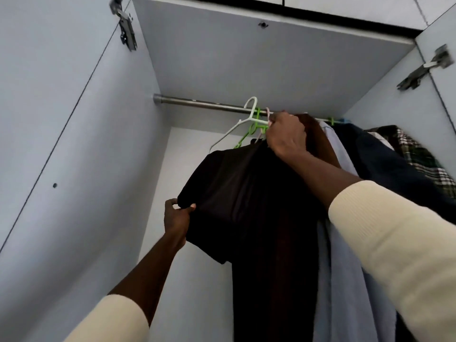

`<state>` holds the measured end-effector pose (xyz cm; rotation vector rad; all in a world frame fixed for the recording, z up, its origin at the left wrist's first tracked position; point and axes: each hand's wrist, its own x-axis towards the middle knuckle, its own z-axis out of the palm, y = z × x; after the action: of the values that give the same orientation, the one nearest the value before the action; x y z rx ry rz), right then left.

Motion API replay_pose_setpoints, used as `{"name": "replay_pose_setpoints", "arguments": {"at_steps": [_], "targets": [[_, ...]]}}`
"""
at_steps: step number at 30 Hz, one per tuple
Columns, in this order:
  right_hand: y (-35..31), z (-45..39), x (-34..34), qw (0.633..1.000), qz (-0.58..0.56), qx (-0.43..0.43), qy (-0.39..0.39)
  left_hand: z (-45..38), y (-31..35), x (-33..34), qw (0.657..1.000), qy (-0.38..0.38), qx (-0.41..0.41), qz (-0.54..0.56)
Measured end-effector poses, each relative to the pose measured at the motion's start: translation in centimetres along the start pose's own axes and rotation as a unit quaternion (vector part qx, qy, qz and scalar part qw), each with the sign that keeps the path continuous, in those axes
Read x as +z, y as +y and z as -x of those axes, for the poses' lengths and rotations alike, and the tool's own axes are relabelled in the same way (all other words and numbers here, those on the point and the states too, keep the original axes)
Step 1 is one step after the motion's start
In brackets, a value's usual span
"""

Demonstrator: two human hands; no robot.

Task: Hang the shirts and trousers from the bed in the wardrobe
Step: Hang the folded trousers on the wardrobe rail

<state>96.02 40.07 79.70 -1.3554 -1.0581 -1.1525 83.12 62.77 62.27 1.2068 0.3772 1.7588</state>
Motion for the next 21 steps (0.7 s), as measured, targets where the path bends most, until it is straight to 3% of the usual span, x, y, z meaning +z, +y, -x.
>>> {"name": "replay_pose_setpoints", "arguments": {"at_steps": [5,11,21], "targets": [[0.2,-2.1,3.8,0.999,0.023,-0.029,0.033,-5.2,-1.1,2.6,0.996,0.025,0.068,-0.054],[-0.5,-5.7,6.6,0.997,0.060,-0.030,0.044,-10.0,-1.7,5.8,0.991,-0.073,0.099,-0.045],[-2.3,-8.2,9.8,0.994,0.094,-0.033,0.035,-13.3,-4.9,8.3,0.987,-0.154,0.020,-0.051]]}}
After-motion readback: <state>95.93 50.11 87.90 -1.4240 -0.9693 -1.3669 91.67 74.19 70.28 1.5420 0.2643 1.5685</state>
